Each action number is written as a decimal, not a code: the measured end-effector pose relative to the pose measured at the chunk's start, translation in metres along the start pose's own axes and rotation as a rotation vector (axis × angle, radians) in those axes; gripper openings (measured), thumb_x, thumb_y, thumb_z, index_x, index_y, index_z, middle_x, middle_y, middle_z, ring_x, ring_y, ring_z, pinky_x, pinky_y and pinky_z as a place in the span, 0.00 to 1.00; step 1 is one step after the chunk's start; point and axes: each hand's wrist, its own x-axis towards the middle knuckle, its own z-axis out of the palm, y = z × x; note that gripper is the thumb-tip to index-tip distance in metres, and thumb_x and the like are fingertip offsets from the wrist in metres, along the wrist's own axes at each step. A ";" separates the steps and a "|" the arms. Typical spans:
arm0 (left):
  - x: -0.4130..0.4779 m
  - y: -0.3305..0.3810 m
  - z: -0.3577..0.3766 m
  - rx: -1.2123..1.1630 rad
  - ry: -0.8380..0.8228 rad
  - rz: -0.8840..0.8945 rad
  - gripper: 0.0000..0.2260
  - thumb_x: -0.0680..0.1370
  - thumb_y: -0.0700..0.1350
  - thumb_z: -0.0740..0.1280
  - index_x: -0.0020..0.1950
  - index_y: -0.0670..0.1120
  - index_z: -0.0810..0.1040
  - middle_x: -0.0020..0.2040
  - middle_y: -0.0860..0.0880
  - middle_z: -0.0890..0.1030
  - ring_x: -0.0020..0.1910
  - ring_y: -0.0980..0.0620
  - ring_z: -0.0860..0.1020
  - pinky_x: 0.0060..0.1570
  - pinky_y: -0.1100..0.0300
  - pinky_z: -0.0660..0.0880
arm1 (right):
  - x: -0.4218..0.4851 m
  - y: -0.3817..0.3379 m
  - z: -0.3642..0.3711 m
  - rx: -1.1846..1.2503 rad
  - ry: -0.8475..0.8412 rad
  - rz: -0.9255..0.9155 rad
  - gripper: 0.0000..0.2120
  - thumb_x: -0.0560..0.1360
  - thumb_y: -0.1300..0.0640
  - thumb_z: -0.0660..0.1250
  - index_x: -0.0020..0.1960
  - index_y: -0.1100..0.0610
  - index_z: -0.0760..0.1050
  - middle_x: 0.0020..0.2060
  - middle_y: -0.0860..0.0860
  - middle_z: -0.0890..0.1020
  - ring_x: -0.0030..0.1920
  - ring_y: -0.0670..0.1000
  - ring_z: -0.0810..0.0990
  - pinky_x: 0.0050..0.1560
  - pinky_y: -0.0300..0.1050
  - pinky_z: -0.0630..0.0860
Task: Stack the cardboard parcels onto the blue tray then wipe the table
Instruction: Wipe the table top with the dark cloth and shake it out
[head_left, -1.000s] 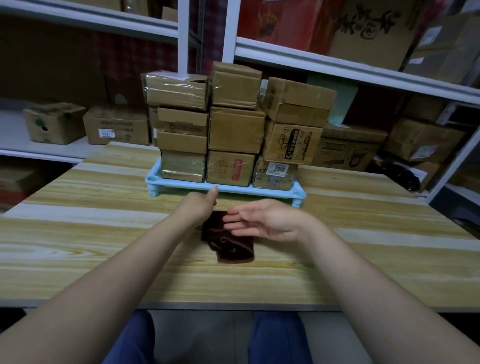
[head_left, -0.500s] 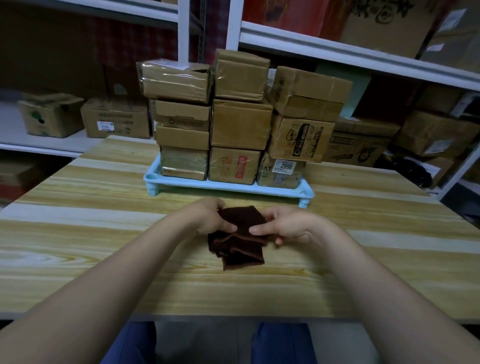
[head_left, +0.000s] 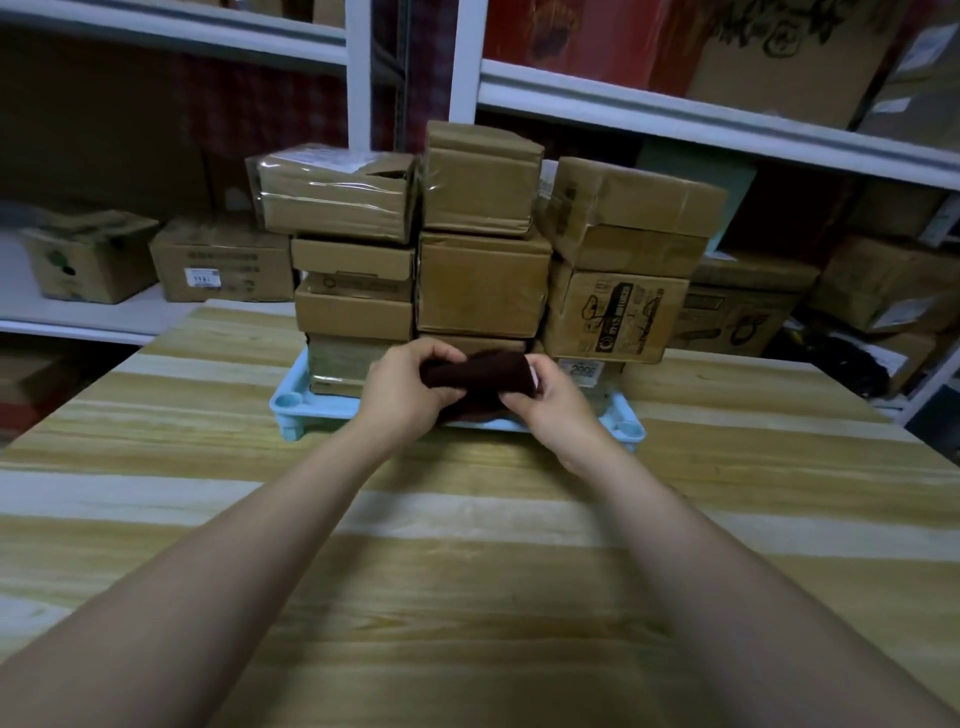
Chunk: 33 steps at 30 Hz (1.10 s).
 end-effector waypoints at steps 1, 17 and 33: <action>0.002 -0.008 0.002 -0.005 -0.010 -0.024 0.12 0.72 0.40 0.74 0.49 0.55 0.81 0.48 0.53 0.83 0.51 0.51 0.80 0.55 0.56 0.76 | 0.003 0.003 0.004 -0.046 0.001 0.003 0.13 0.76 0.62 0.69 0.51 0.45 0.74 0.51 0.49 0.82 0.57 0.53 0.80 0.62 0.54 0.76; 0.015 -0.023 0.021 0.177 0.248 -0.119 0.16 0.70 0.43 0.76 0.48 0.49 0.70 0.50 0.50 0.76 0.47 0.47 0.74 0.45 0.54 0.72 | 0.012 0.004 0.004 -0.549 -0.031 0.060 0.18 0.76 0.48 0.70 0.61 0.53 0.69 0.56 0.52 0.79 0.56 0.55 0.77 0.49 0.48 0.73; -0.004 -0.023 0.008 0.431 -0.053 -0.177 0.06 0.76 0.52 0.66 0.53 0.59 0.76 0.62 0.50 0.78 0.64 0.45 0.73 0.68 0.49 0.62 | -0.011 0.005 -0.002 -0.420 -0.042 0.012 0.14 0.79 0.51 0.66 0.65 0.48 0.75 0.58 0.48 0.81 0.59 0.51 0.78 0.54 0.45 0.73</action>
